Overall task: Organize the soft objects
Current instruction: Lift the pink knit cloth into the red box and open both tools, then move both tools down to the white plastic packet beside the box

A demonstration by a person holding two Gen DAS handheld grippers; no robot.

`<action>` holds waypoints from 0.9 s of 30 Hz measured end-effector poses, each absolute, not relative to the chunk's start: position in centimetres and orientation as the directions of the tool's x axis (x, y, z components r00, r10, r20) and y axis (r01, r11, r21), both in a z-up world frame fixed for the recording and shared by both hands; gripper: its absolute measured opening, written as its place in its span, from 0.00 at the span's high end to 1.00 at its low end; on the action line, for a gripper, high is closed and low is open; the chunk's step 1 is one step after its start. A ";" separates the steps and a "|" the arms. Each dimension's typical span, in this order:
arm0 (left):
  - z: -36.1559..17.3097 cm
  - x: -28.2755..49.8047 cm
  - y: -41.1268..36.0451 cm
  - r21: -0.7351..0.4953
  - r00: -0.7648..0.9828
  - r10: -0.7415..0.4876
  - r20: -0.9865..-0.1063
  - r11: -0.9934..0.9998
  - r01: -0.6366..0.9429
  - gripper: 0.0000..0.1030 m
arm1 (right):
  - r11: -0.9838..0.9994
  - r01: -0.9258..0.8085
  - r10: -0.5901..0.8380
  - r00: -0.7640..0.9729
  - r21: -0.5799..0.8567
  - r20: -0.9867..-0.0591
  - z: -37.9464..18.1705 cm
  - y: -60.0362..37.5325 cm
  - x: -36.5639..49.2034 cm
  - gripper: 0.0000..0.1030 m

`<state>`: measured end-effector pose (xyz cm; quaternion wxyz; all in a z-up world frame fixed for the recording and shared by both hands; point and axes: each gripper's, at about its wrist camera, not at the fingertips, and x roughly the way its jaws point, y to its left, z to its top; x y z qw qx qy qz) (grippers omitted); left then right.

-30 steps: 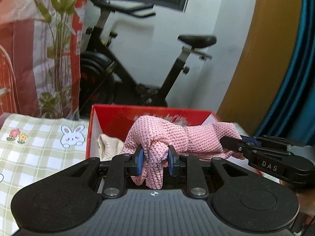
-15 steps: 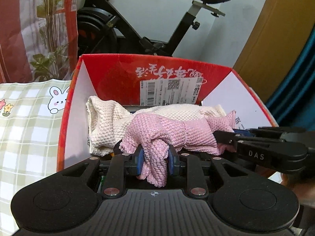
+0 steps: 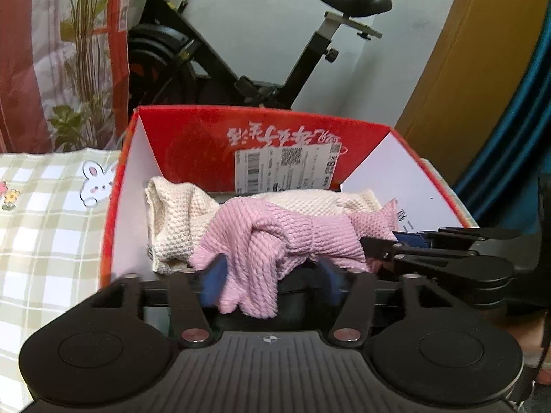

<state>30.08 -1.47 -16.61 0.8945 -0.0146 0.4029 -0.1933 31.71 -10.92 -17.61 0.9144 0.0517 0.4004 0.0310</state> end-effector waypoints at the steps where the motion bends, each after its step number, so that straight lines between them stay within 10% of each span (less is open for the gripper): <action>1: -16.3 29.8 -1.4 -0.174 0.612 -0.359 -0.704 0.924 0.340 0.33 | 0.994 -0.009 0.085 0.683 0.108 -0.726 -17.5 -11.0 31.5 0.73; 6: -14.8 28.0 -0.1 -0.172 0.665 -0.367 -0.650 0.924 0.342 0.32 | 0.992 -0.021 0.099 0.760 0.127 -0.642 -15.7 -11.4 29.4 0.49; 8: -13.9 27.1 0.5 -0.164 0.690 -0.363 -0.626 0.926 0.339 0.32 | 0.992 -0.019 0.088 0.803 0.123 -0.590 -14.9 -11.6 28.0 0.23; 27: -18.5 16.0 0.3 -0.196 0.667 -0.437 -0.603 0.892 0.408 0.32 | 0.969 -0.239 0.243 0.885 0.061 -0.397 -15.6 -11.1 13.1 0.21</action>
